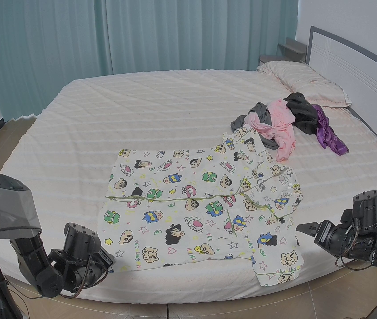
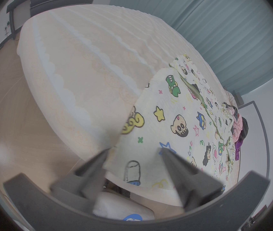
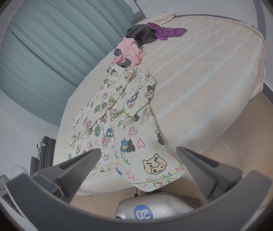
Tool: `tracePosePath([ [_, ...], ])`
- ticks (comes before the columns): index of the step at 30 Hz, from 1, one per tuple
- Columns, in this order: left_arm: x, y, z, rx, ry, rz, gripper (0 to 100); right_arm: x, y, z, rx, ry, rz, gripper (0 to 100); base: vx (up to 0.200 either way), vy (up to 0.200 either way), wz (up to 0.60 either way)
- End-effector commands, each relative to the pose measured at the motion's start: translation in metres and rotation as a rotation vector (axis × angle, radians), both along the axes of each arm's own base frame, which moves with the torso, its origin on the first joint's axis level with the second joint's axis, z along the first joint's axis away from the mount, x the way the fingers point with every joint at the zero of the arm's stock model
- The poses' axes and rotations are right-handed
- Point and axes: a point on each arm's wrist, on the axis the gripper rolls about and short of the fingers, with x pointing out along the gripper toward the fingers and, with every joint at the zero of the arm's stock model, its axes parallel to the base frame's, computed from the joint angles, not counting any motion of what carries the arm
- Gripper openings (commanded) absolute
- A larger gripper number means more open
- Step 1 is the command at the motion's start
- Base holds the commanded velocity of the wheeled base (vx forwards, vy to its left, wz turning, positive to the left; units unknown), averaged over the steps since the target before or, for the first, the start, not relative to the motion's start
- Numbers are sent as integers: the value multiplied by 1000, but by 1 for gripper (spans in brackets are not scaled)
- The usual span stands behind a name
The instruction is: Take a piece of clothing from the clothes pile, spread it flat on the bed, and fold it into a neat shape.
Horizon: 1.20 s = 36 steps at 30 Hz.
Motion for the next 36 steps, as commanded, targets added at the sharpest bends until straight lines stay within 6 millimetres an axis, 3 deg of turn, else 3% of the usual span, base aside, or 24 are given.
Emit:
tracePosePath([
  [1, -7, 3, 5, 8, -12, 10, 0, 0, 0, -1, -3, 4, 0, 100, 0, 0, 0],
  [8, -6, 3, 24, -7, -90, 13, 0, 0, 0, -5, -8, 23, 2, 100, 0, 0, 0],
  [13, 8, -1, 34, 0, -151, -8, 0, 8, 2, -16, -26, 70, 19, 100, 0, 0, 0],
  [17, 19, -5, 39, 4, -156, -12, 0, 28, 6, -33, -93, 112, 55, 100, 0, 0, 0],
  [22, 24, 5, 50, -4, -182, 31, 0, 57, 7, -51, -135, 138, 87, 100, 0, 0, 0],
  [27, 24, 10, 53, -5, -192, 52, 0, 82, 11, -57, -128, 118, 102, 100, 0, 0, 0],
  [34, 25, 10, 54, -10, -197, 53, 0, 101, 12, -74, -149, 133, 133, 100, 0, 0, 0],
  [35, 25, 11, 54, -10, -197, 54, 0, 102, 13, -74, -149, 133, 133, 0, 0, 0, 0],
  [36, 25, 11, 53, -9, -196, 54, 0, 106, 13, -78, -153, 137, 135, 0, 0, 0, 0],
])
